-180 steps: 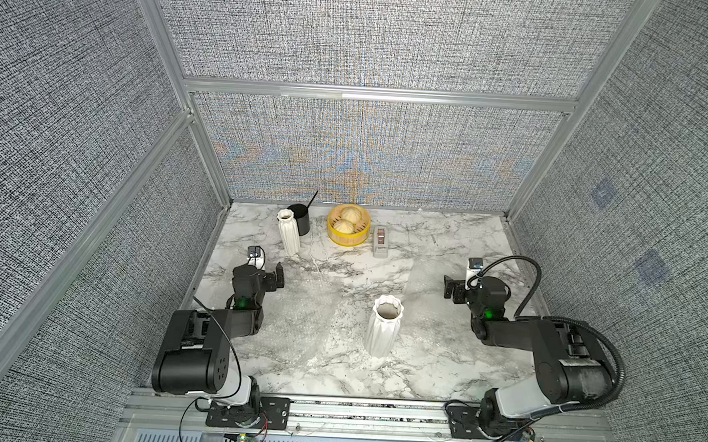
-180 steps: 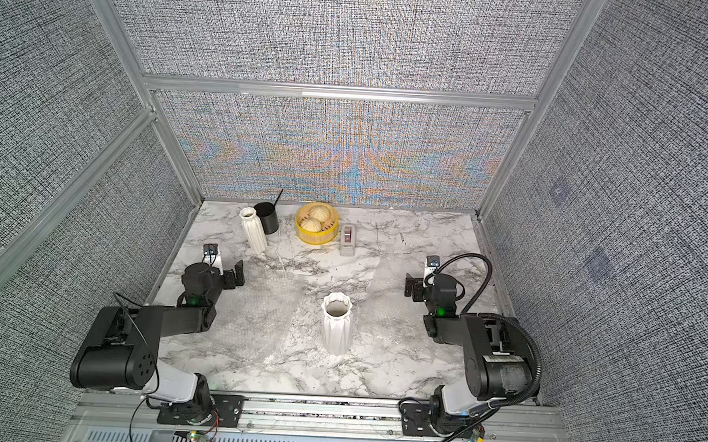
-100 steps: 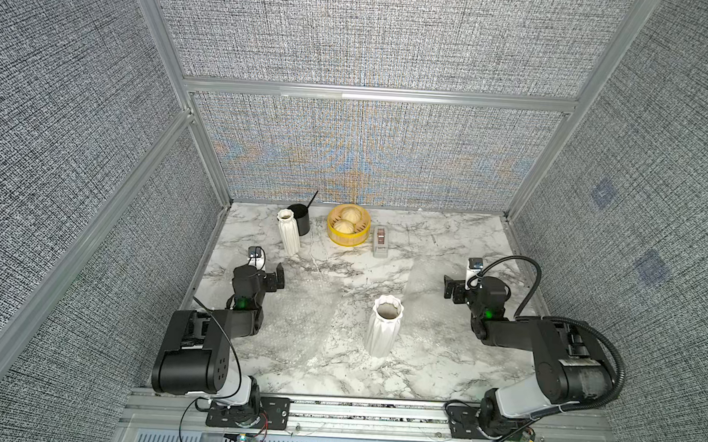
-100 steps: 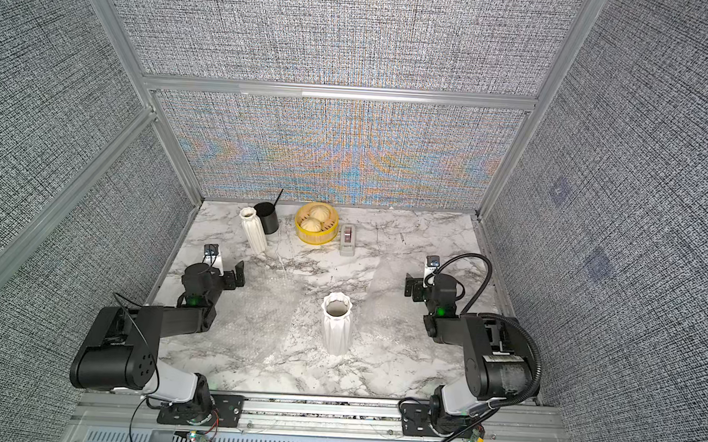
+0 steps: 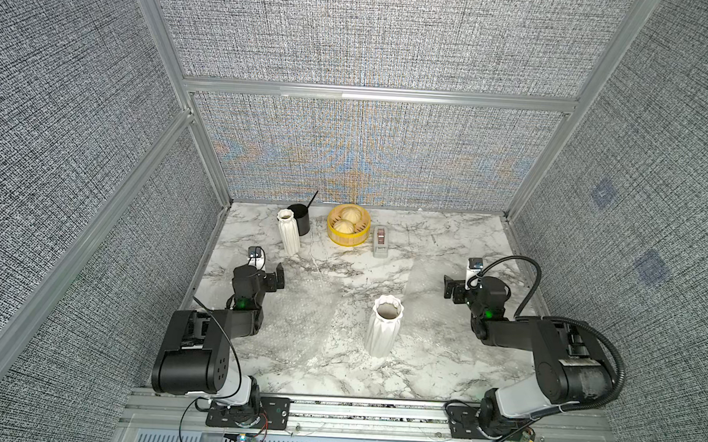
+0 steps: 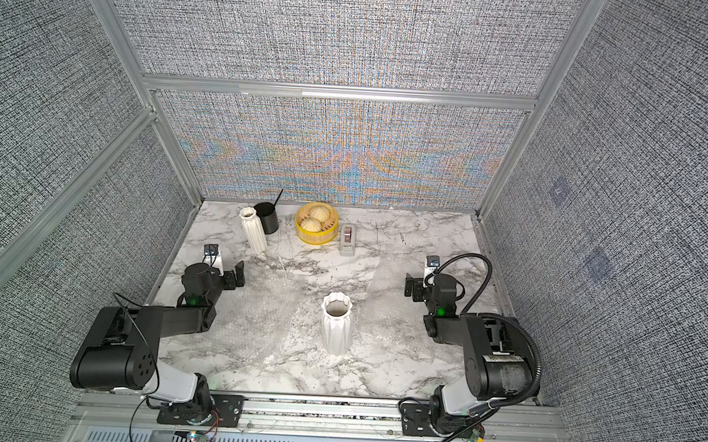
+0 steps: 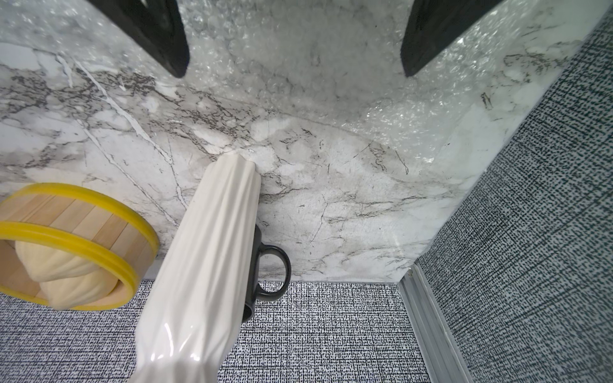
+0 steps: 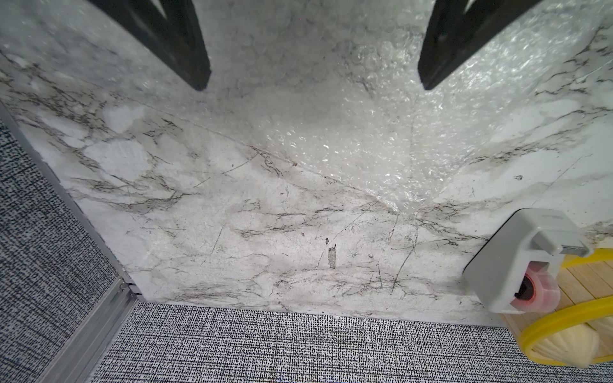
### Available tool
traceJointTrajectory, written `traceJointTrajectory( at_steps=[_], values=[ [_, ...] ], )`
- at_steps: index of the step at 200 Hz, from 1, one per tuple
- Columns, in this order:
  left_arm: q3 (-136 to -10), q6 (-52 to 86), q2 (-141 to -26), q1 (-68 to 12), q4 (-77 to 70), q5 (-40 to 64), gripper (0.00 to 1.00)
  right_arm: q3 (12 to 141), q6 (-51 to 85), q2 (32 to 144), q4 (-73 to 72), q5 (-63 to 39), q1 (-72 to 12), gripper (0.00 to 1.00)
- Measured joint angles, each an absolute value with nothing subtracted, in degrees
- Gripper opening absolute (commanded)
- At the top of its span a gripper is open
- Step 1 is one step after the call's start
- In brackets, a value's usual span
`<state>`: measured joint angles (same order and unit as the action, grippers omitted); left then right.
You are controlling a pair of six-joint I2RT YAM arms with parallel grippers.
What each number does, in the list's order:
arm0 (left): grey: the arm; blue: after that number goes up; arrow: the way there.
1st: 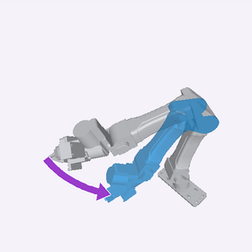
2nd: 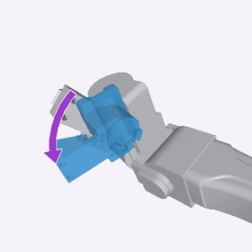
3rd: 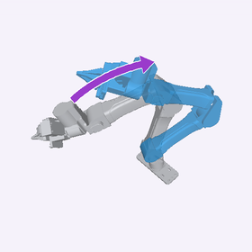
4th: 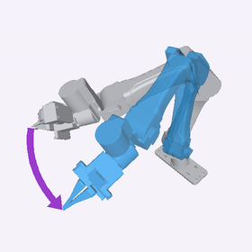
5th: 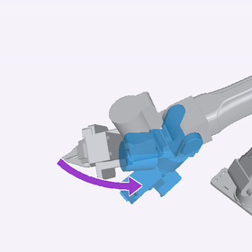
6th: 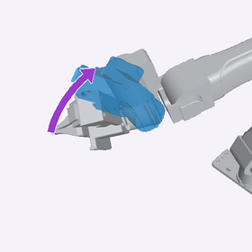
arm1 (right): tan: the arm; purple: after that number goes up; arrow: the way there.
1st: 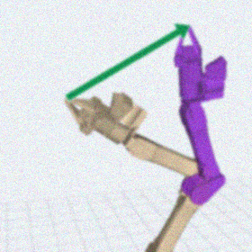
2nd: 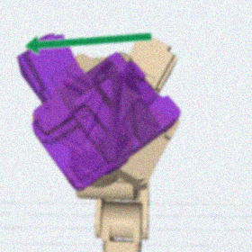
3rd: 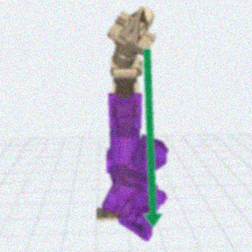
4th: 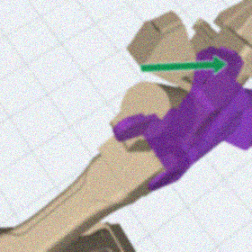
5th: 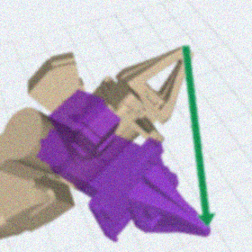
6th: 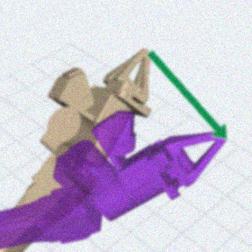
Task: Wrap vases in bubble wrap
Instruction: Pick up the vase from the center of the board.
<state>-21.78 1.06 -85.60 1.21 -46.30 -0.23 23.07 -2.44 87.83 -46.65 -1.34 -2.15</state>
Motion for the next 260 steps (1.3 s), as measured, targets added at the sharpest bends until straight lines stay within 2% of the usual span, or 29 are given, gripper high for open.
traceJointTrajectory(
  at_steps=[86, 112, 151, 193, 225, 260],
  values=[
    [-21.8, 1.1, -83.9, 1.2, -45.2, -0.3, 0.99, 23.1, -2.4, 87.8, -46.5, -0.7, -2.2, 0.99],
    [-22.9, 1.1, -78.3, 1.2, -41.6, -0.5, 0.99, 23.1, -1.0, 85.6, -44.9, 3.0, -2.2, 0.99],
    [-23.2, 6.4, -65.2, 1.2, -36.5, -2.9, 0.99, 29.4, 0.6, 75.0, -32.6, 4.8, -2.2, 0.99],
    [-26.1, 19.9, -58.3, 1.3, -30.2, -2.3, 0.99, 37.1, 11.7, 63.9, -15.2, -2.9, -0.8, 0.99],
    [-28.8, 28.1, -58.8, 1.5, -24.6, 1.0, 0.99, 35.0, 19.6, 59.9, -10.2, -11.3, 0.8, 0.99],
    [-30.5, 33.3, -58.9, 1.1, -19.2, 6.8, 0.99, 37.5, 20.3, 55.0, -2.9, -16.3, -4.0, 0.99]
  ],
)
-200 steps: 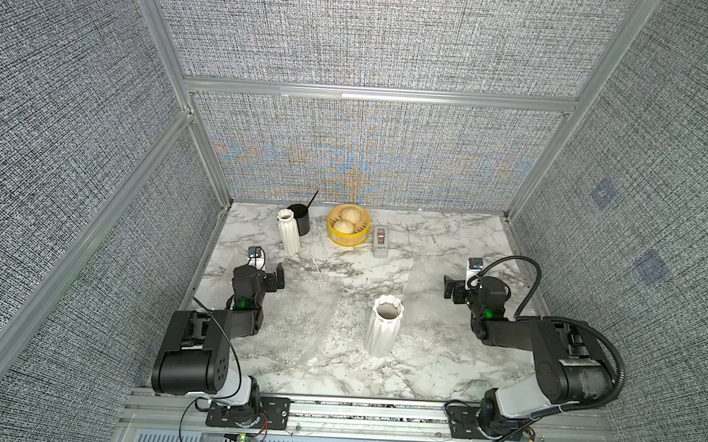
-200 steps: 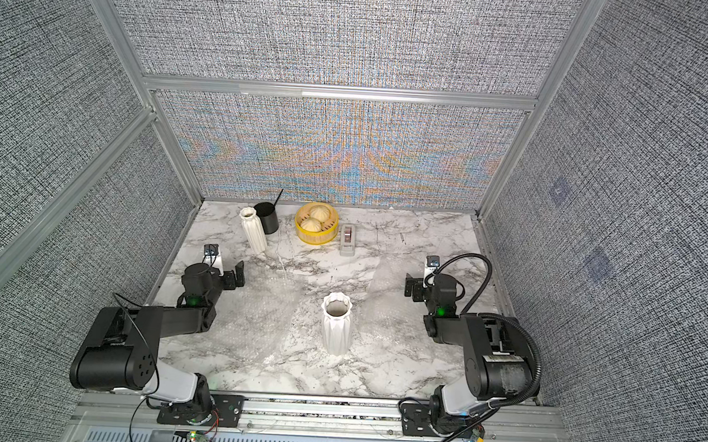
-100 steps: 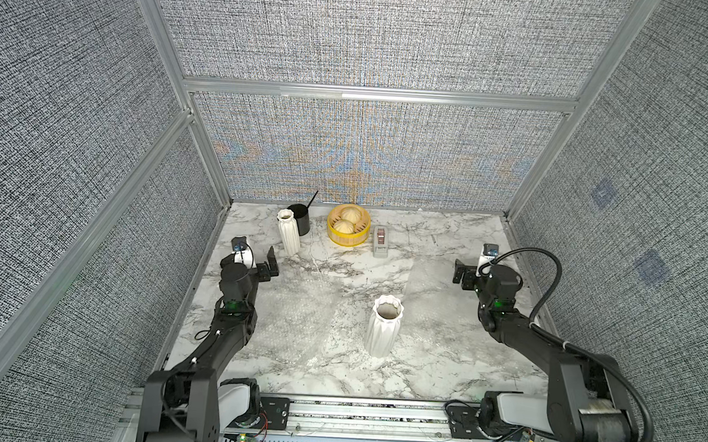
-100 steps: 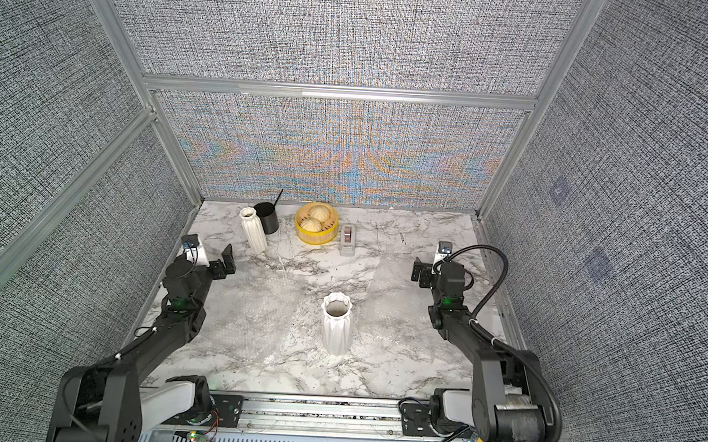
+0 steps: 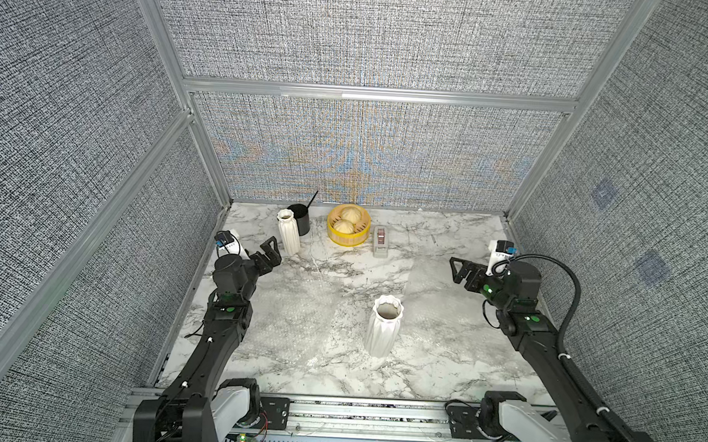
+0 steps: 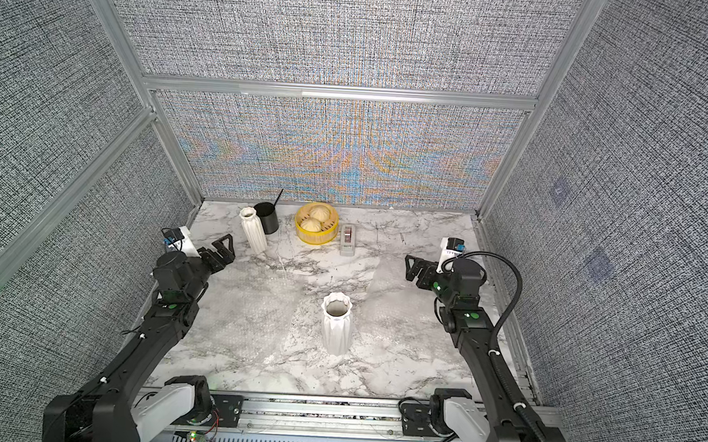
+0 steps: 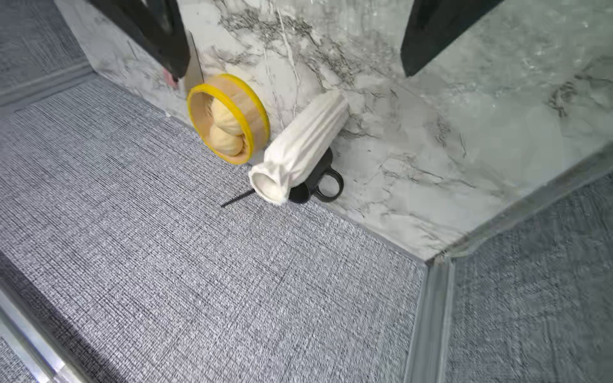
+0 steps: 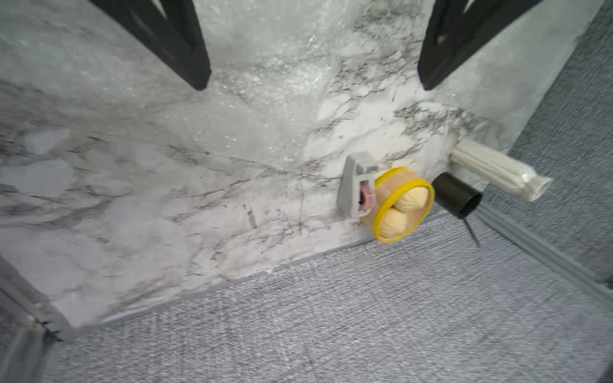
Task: Wrap vases in bubble wrap
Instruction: Pick up the vase from the center of the board.
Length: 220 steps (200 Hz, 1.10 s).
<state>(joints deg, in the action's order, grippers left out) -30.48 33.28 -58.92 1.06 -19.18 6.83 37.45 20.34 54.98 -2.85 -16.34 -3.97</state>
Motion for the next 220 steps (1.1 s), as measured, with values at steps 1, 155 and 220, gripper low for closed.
traceJointTrajectory(
  at_steps=[1, 155, 220],
  values=[
    [-30.5, 33.5, -58.9, 1.0, -18.9, 7.0, 0.99, 37.5, 20.3, 54.8, -2.8, -16.4, -4.1, 0.99],
    [-29.6, 33.4, -47.3, -20.2, -0.7, 9.1, 0.99, 29.2, 4.4, 33.6, 6.3, -21.7, -42.8, 0.99],
    [-30.0, 32.9, -49.9, -29.3, 1.0, 5.0, 0.99, 22.9, -2.1, 41.6, -5.0, -16.0, -48.0, 0.99]
  ],
)
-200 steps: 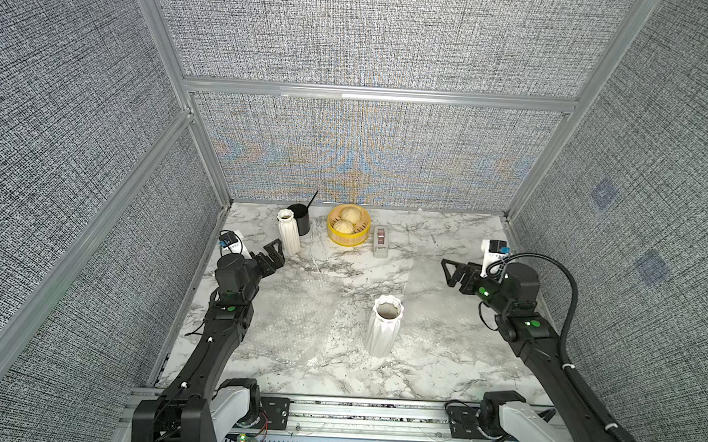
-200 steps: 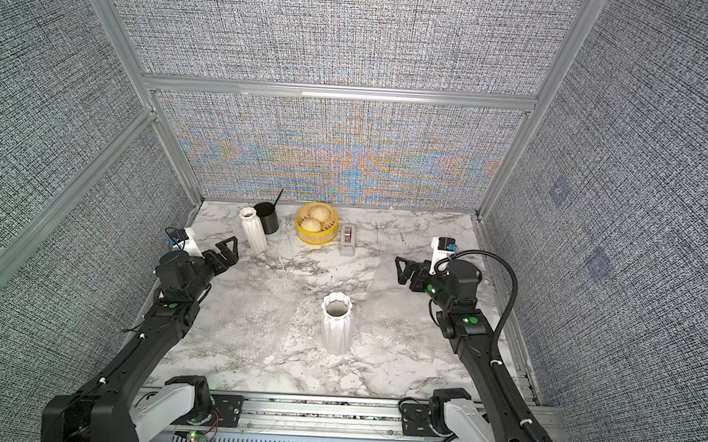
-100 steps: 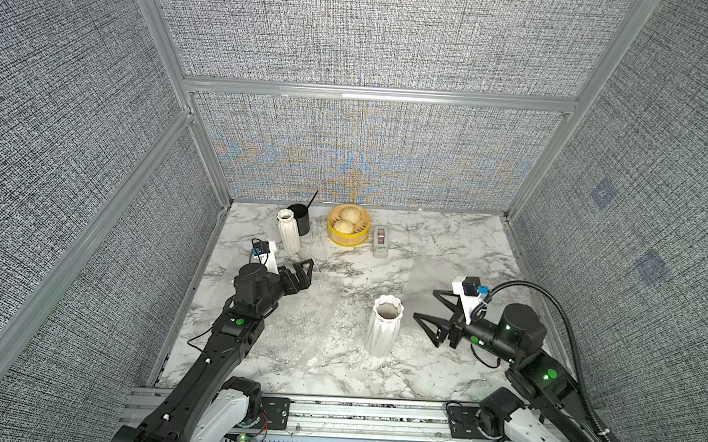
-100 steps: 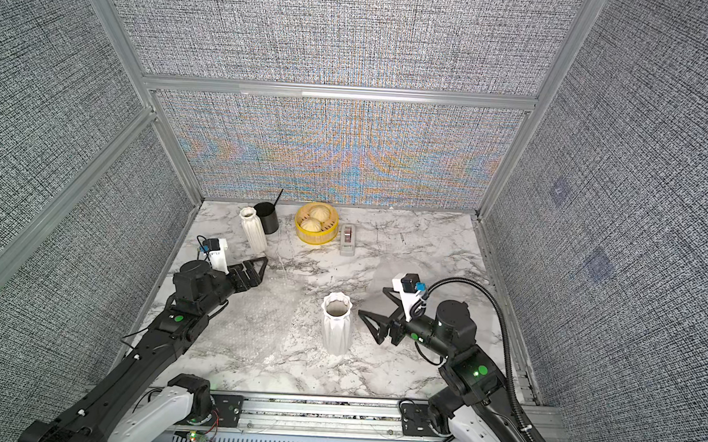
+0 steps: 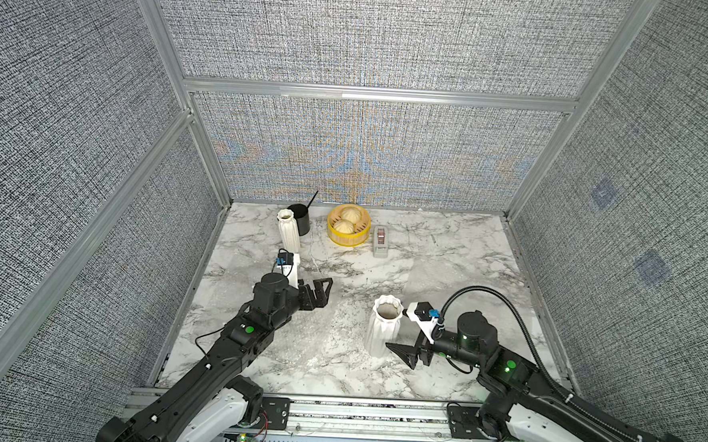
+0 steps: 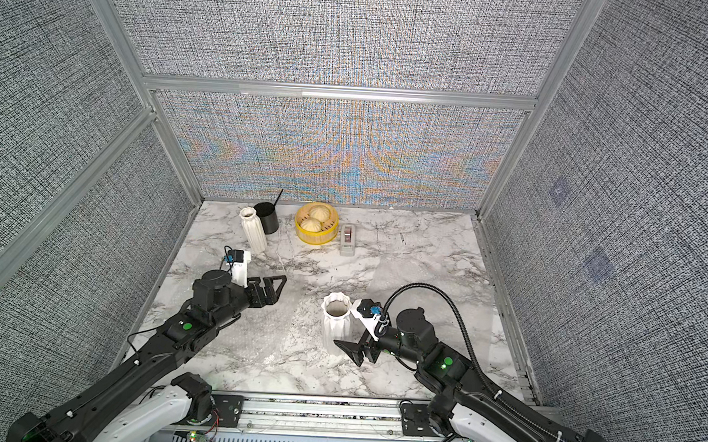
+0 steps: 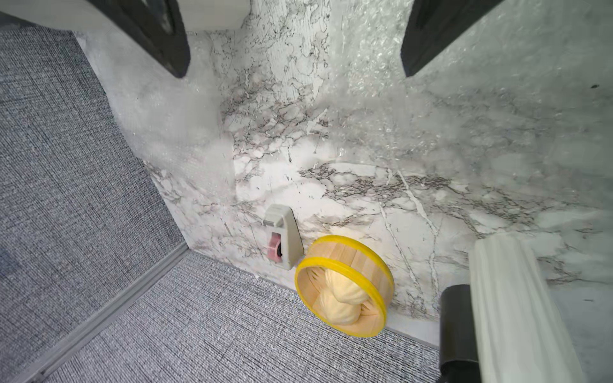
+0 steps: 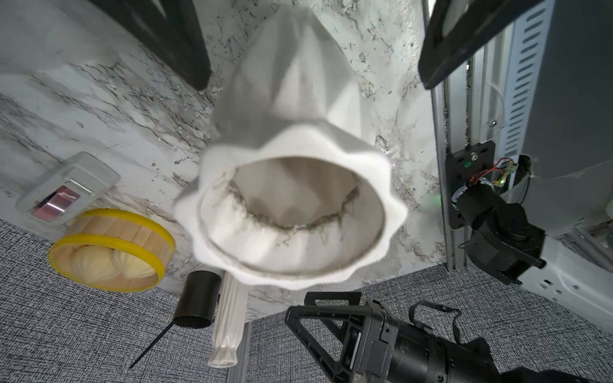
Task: Wrap vases in bubble wrap
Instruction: Pick up the vase from the center of the board.
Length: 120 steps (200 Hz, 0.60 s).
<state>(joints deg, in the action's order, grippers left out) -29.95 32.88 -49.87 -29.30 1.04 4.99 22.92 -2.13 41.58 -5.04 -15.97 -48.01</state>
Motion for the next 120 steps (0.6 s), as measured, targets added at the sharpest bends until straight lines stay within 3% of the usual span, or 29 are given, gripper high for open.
traceJointTrajectory(
  at_steps=[120],
  values=[
    [-35.4, 31.3, -61.4, -35.5, -0.9, 0.0, 0.99, 21.8, -7.0, 57.6, -23.5, -15.2, -48.2, 0.99]
  ],
)
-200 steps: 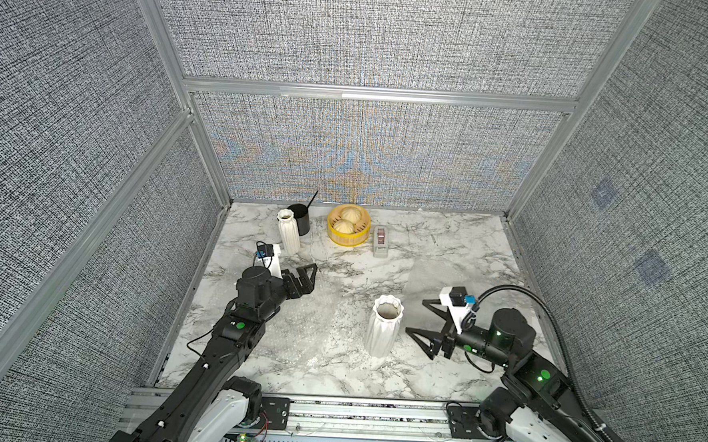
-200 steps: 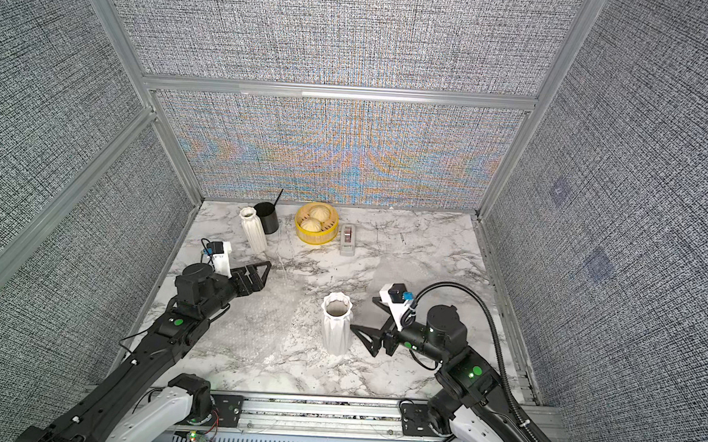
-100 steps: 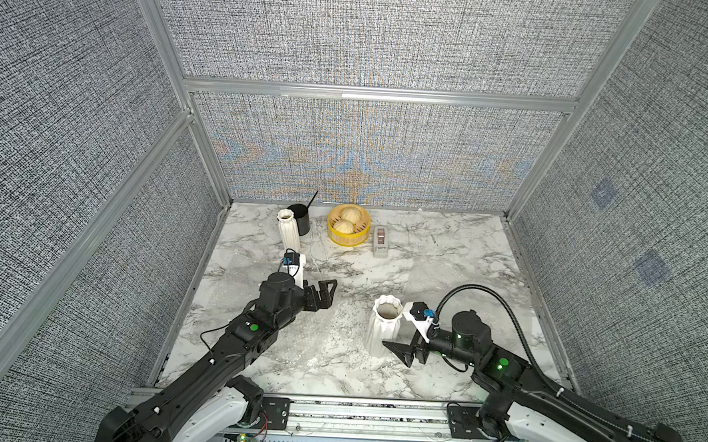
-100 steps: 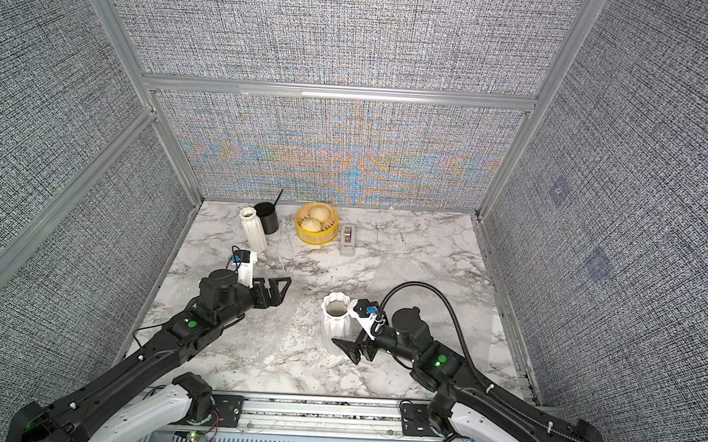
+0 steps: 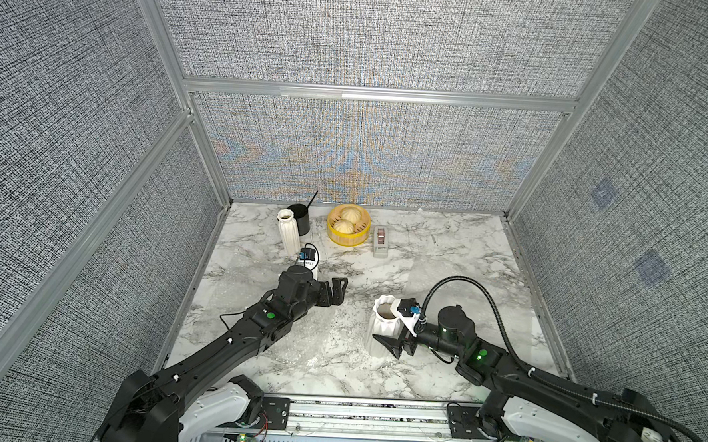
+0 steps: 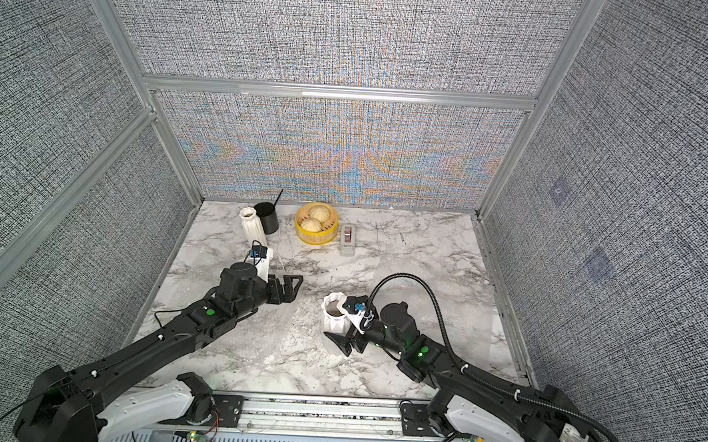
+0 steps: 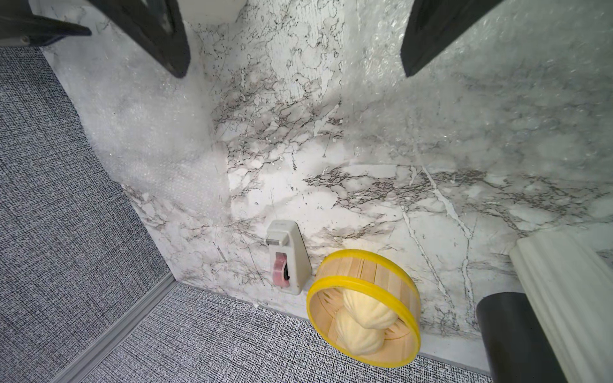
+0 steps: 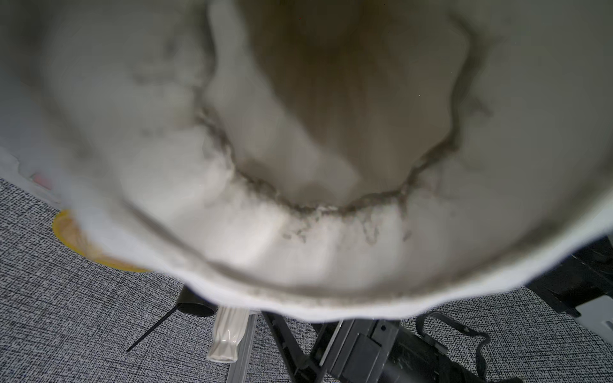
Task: Wrap vases in bubble wrap
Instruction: Pick up the vase from the center of the board.
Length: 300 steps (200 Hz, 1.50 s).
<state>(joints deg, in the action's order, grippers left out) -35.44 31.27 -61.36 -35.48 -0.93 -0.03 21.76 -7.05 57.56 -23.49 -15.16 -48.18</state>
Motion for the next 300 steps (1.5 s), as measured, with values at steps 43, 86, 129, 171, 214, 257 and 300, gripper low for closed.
traceJointTrajectory(
  at_steps=[43, 86, 129, 171, 214, 257, 300],
  values=[
    [-35.3, 30.4, -60.9, -35.5, -1.2, -0.5, 0.99, 21.8, -7.1, 61.3, -28.4, -16.9, -48.2, 0.99],
    [-35.3, 29.7, -60.9, -35.5, -1.2, -1.1, 0.99, 21.8, -6.9, 61.8, -30.4, -17.6, -48.2, 0.8],
    [-35.9, 28.9, -61.5, -35.5, -1.1, -1.1, 0.99, 22.7, -6.3, 60.9, -27.9, -17.8, -48.2, 0.56],
    [-37.1, 29.0, -61.4, -35.6, -0.8, -0.9, 0.99, 26.7, -5.2, 58.7, -21.6, -16.7, -48.0, 0.45],
    [-37.9, 30.3, -60.0, -35.6, 0.4, 0.0, 0.99, 34.2, -0.7, 56.4, -13.8, -13.8, -45.6, 0.3],
    [-39.0, 33.1, -59.5, -35.9, 1.1, 1.4, 0.99, 44.5, 5.4, 56.3, 0.0, -12.2, -39.8, 0.2],
    [-42.0, 36.2, -64.0, -38.2, 1.8, 3.0, 0.98, 54.1, 11.9, 56.5, 16.4, -11.4, -30.7, 0.16]
  ],
)
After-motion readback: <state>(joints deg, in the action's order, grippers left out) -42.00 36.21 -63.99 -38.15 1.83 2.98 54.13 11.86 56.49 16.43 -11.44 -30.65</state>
